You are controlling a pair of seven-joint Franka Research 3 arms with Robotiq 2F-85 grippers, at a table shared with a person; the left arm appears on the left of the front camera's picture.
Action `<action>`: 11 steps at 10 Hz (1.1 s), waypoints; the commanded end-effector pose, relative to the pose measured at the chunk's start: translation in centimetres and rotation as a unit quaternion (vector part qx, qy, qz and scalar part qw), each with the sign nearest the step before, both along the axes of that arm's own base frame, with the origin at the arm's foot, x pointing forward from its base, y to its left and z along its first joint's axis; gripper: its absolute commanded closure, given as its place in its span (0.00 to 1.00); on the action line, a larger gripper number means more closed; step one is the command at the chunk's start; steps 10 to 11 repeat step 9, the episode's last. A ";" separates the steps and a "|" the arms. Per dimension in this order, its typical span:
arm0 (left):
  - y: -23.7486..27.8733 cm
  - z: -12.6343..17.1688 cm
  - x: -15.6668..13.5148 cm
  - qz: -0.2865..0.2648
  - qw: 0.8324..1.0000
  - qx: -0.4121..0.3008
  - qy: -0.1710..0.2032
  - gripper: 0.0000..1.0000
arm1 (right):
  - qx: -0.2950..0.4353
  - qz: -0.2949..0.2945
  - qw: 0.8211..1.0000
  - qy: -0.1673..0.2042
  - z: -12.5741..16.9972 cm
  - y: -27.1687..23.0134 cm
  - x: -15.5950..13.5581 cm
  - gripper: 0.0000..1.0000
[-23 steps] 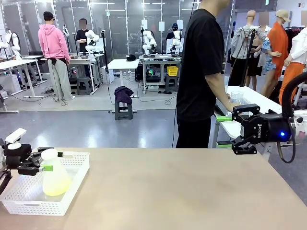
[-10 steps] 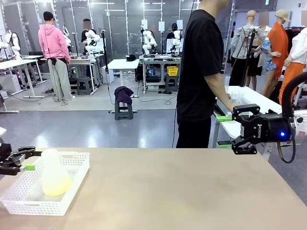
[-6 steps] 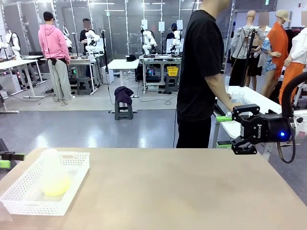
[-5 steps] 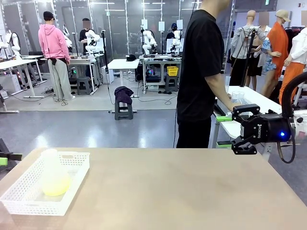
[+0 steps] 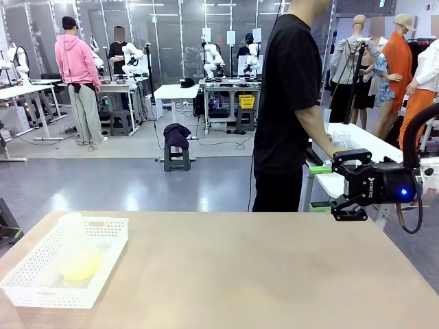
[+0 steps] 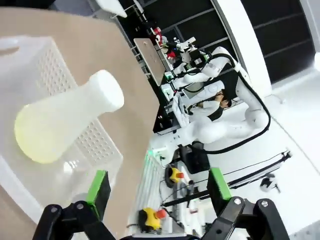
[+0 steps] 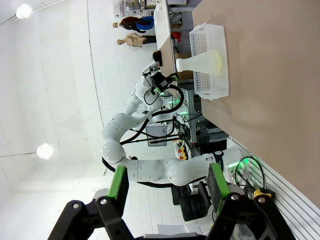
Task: Prepare the solutions needed for the experiment.
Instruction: When the human places the Big flask in the center of the table, pick up the Big flask and place it in the left Organizing basket.
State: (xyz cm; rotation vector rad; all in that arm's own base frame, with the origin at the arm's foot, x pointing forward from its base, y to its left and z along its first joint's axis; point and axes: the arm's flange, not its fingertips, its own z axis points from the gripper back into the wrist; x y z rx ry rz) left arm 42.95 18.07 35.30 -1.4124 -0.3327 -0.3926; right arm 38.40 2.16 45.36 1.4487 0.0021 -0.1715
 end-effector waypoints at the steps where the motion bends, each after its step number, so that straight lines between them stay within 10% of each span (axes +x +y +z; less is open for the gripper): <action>1: 0.8 0.7 0.7 -0.015 0.998 -0.003 0.067 0.00 | 0.003 0.001 1.000 -0.001 0.1 0.0 0.0 0.19; 11: 0.4 0.0 0.4 -0.003 0.997 -0.001 0.078 0.00 | 0.003 0.001 1.000 -0.001 0.1 0.0 0.0 0.19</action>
